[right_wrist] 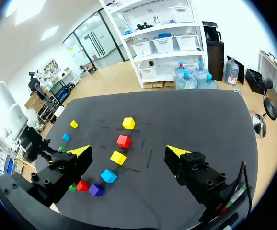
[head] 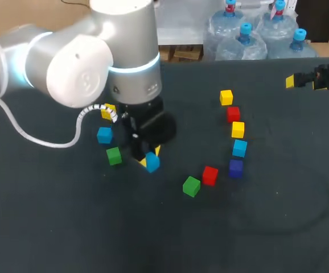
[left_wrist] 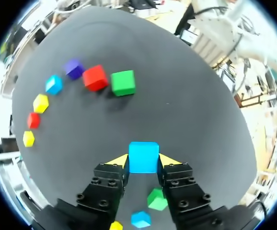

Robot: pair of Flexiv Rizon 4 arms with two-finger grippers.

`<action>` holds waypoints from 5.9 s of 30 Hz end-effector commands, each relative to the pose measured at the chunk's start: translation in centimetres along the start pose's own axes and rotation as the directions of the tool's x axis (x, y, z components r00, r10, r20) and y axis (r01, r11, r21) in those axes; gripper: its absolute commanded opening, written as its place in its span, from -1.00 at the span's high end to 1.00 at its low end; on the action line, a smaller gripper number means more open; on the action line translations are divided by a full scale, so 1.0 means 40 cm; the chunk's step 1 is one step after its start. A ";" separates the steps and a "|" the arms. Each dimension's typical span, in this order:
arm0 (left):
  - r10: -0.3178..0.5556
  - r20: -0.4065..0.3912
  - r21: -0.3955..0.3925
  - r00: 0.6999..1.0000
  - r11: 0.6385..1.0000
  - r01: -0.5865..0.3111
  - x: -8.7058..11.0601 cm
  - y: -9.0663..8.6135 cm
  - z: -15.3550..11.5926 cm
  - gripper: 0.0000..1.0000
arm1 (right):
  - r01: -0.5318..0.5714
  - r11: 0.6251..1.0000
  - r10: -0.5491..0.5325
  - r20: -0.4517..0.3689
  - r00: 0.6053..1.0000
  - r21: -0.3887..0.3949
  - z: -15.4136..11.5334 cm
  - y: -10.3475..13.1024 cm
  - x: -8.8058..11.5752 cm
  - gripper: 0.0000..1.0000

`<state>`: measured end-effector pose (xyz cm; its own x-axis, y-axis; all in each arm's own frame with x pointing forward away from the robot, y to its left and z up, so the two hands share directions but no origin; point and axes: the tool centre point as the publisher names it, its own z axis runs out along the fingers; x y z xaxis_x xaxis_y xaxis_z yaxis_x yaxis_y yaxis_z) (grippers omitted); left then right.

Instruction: Place the blue cubes, place green cubes on the blue cubes, place the yellow cubes on the green cubes, then place the red cubes on the yellow cubes, and place purple cube on the red cubes.

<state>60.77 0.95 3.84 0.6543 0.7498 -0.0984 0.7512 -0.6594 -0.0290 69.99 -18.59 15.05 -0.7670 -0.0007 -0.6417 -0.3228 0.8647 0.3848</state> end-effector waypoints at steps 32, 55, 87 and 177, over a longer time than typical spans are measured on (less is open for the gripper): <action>-0.663 0.041 0.032 0.747 0.749 0.662 0.054 0.311 0.007 1.00 | 0.000 1.000 0.000 0.000 1.000 0.003 0.000 0.001 0.000 -1.00; -0.705 0.008 0.022 0.709 0.709 0.705 0.068 0.286 0.049 1.00 | 0.000 1.000 0.000 0.000 1.000 0.003 0.000 0.001 0.000 -1.00; -0.694 0.038 0.042 0.719 0.720 0.693 0.073 0.278 0.070 1.00 | 0.000 1.000 0.000 0.000 1.000 0.003 0.000 0.001 0.000 -1.00; -0.677 0.041 0.080 0.735 0.736 0.673 0.053 0.317 0.080 0.02 | 0.000 1.000 0.000 0.000 1.000 0.003 0.000 0.001 0.000 -1.00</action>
<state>71.04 -5.81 0.12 -0.0332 0.9946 -0.0985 0.9869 0.0170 -0.1602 69.99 -18.59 15.05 -0.7670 -0.0008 -0.6417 -0.3228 0.8647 0.3848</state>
